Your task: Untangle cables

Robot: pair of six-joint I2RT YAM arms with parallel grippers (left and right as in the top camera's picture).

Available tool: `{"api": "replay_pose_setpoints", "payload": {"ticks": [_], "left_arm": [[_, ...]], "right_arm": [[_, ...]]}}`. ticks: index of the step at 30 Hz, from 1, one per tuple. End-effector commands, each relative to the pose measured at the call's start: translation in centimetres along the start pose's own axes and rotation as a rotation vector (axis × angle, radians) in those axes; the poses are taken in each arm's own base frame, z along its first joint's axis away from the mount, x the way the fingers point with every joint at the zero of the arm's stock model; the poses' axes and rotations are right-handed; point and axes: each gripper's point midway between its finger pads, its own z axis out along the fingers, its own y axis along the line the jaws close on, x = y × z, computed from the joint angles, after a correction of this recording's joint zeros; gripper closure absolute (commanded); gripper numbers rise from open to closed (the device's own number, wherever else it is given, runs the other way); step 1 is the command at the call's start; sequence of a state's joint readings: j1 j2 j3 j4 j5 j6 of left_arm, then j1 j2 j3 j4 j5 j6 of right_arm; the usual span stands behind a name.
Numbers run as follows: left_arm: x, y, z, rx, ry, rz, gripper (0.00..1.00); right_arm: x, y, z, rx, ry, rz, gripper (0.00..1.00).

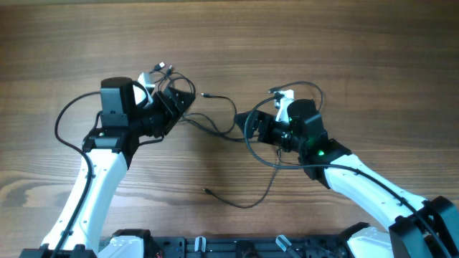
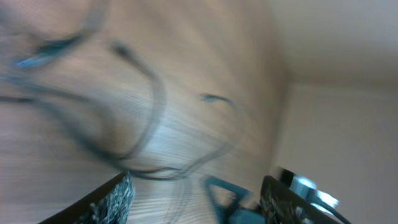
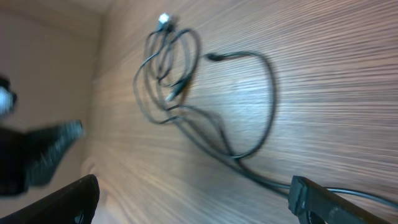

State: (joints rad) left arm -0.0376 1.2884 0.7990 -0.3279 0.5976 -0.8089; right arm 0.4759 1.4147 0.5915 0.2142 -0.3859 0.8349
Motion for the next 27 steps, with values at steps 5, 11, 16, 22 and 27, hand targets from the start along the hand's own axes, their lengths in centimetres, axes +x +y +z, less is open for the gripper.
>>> {"api": "replay_pose_setpoints", "payload": {"ticks": [5,11,16,22,27], "left_arm": [[-0.4,4.6,3.1,-0.237,-0.078,-0.117,0.66],[1.3,7.3,5.6,-0.327,-0.007,-0.167,0.68],[2.5,8.2,7.5,-0.353,0.029,-0.193,0.73],[3.4,8.0,8.6,-0.358,0.039,-0.176,0.76],[4.4,8.3,9.3,-0.393,0.032,-0.179,0.75]], "right_arm": [[0.3,-4.6,-0.5,0.221,-0.022,0.026,0.00],[0.6,-6.1,-0.9,0.293,-0.025,0.065,0.00],[0.6,-6.1,-0.9,0.295,-0.027,0.065,0.00],[0.6,-6.2,-0.9,0.297,-0.026,0.067,0.00],[0.6,-6.2,-0.9,0.297,-0.025,0.066,0.00]]}}
